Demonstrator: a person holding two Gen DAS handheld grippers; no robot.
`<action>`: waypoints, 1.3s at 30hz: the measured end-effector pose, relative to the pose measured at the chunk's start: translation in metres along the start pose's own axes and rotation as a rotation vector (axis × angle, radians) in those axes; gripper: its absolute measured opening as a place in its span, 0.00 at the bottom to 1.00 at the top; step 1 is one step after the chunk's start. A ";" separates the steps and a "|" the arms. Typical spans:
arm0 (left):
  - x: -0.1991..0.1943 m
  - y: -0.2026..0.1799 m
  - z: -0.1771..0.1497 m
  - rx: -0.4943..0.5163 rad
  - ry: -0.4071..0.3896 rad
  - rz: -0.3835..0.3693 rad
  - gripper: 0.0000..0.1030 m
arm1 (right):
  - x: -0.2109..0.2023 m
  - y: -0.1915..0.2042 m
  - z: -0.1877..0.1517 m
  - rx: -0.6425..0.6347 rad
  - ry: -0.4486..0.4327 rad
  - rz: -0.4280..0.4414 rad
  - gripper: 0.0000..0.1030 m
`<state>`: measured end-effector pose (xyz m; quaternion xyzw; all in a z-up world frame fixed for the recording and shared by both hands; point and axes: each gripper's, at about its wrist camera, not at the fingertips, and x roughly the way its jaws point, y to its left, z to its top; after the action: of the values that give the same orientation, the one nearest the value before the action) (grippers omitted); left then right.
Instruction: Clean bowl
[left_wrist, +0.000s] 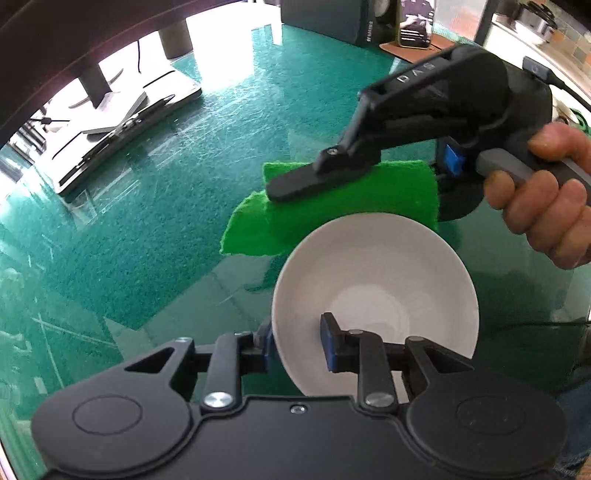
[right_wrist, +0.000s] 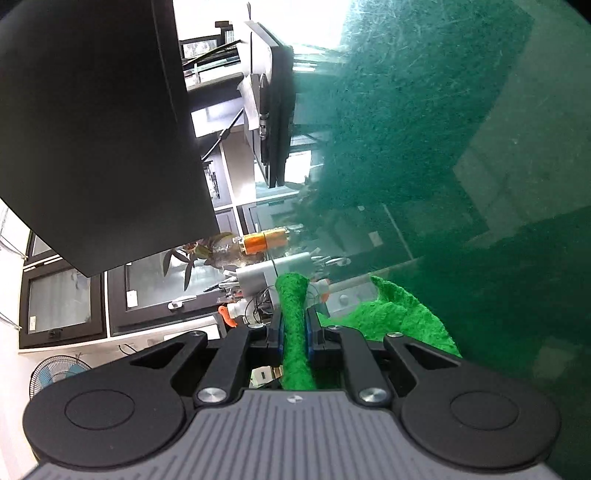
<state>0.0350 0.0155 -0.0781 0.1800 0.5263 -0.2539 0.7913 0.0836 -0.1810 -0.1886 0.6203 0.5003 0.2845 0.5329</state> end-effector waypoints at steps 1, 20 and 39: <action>0.000 0.002 0.000 -0.004 -0.001 -0.005 0.33 | -0.004 -0.002 -0.001 0.006 0.000 -0.001 0.11; 0.000 -0.001 0.000 0.068 -0.019 0.021 0.33 | 0.017 0.008 -0.007 -0.037 0.058 -0.015 0.12; -0.010 0.021 0.007 -0.113 -0.070 0.003 0.45 | -0.049 -0.005 -0.031 0.004 -0.018 0.042 0.11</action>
<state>0.0493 0.0306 -0.0657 0.1268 0.5113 -0.2287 0.8186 0.0376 -0.2152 -0.1760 0.6342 0.4828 0.2893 0.5301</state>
